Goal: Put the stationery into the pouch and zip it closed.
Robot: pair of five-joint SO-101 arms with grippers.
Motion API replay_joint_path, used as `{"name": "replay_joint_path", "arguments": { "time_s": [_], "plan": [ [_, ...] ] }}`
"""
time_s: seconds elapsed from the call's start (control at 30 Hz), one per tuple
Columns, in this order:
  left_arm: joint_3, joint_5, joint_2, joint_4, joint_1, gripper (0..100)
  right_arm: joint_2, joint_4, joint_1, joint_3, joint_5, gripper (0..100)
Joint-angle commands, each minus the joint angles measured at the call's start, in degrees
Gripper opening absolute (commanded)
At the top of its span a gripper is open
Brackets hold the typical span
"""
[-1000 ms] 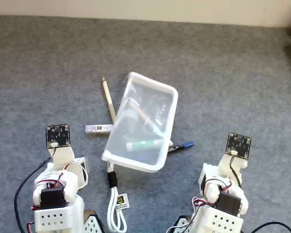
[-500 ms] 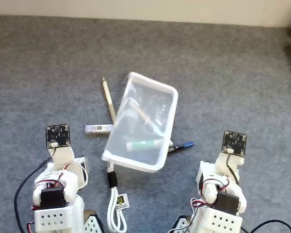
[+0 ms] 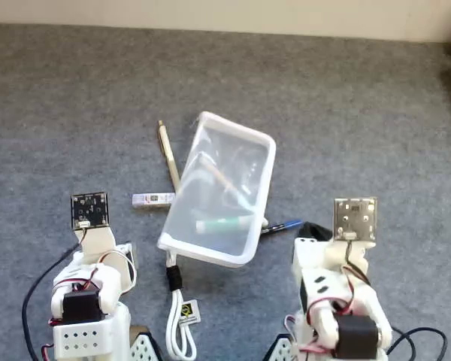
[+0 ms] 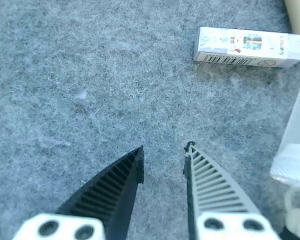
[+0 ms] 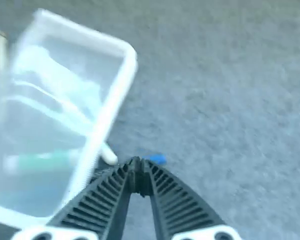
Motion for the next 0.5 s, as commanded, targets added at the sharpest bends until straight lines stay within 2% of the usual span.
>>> {"name": "replay_joint_path", "arguments": {
  "time_s": [0.0,0.23,0.33,0.47],
  "plan": [
    [1.19,0.26,-0.48,0.18,-0.4,13,0.75,1.19,-6.81,-7.16,-3.87,0.4],
    [1.19,0.26,-0.48,0.18,-0.4,13,3.91,1.1,-14.64,-7.78,-8.44,0.4],
    [1.19,0.26,-0.48,0.18,-0.4,13,13.14,0.92,-16.57,-10.86,-8.53,0.4],
    [1.19,0.26,-0.48,0.18,-0.4,13,27.65,1.1,-20.44,-17.98,-14.33,0.4]
  ]
}}
